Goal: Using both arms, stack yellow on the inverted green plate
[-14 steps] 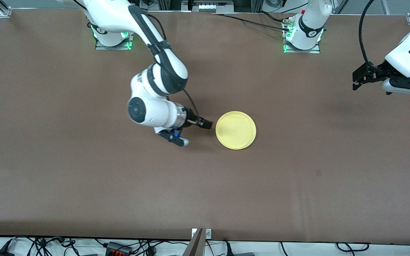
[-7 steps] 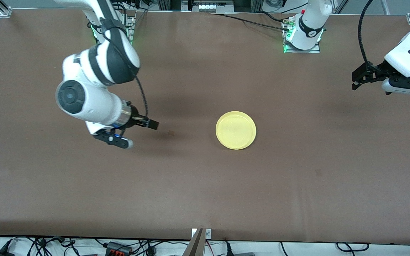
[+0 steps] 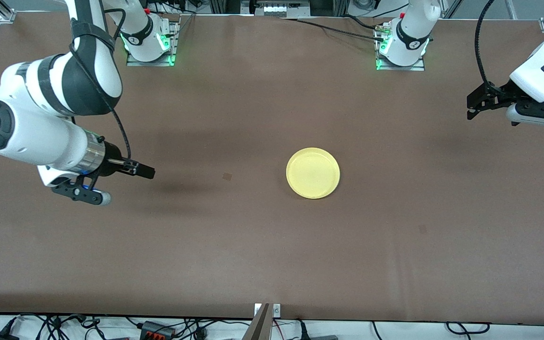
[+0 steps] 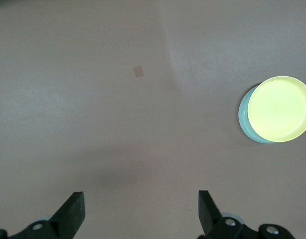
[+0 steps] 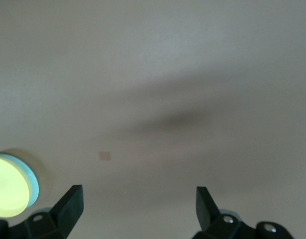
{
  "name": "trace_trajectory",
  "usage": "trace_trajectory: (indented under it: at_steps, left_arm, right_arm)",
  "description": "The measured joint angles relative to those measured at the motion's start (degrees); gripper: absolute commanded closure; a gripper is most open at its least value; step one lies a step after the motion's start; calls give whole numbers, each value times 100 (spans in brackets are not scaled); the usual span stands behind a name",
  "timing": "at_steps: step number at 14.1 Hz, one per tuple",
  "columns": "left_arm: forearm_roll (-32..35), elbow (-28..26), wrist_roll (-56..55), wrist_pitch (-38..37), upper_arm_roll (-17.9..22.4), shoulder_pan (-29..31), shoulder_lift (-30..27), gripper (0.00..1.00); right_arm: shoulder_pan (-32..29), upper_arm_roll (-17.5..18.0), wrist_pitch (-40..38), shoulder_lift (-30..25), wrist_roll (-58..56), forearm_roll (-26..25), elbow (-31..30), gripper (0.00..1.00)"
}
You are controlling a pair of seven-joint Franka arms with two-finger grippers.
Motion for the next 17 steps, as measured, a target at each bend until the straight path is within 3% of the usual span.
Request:
trace_trajectory:
  at_steps: [3, 5, 13, 17]
  left_arm:
    - [0, 0, 0, 0, -5, 0, 0, 0]
    - [0, 0, 0, 0, -15, -1, 0, 0]
    - [-121, 0, 0, -5, 10, 10, 0, 0]
    - [-139, 0, 0, -8, 12, 11, 0, 0]
  right_arm:
    - [-254, 230, 3, -110, -235, -516, 97, 0]
    - [-840, 822, 5, -323, -437, -992, 130, 0]
    - [-3528, 3023, -54, -1232, -1587, -1978, 5, 0]
    - [-4033, 3365, -73, -1538, -2006, -2114, -201, 0]
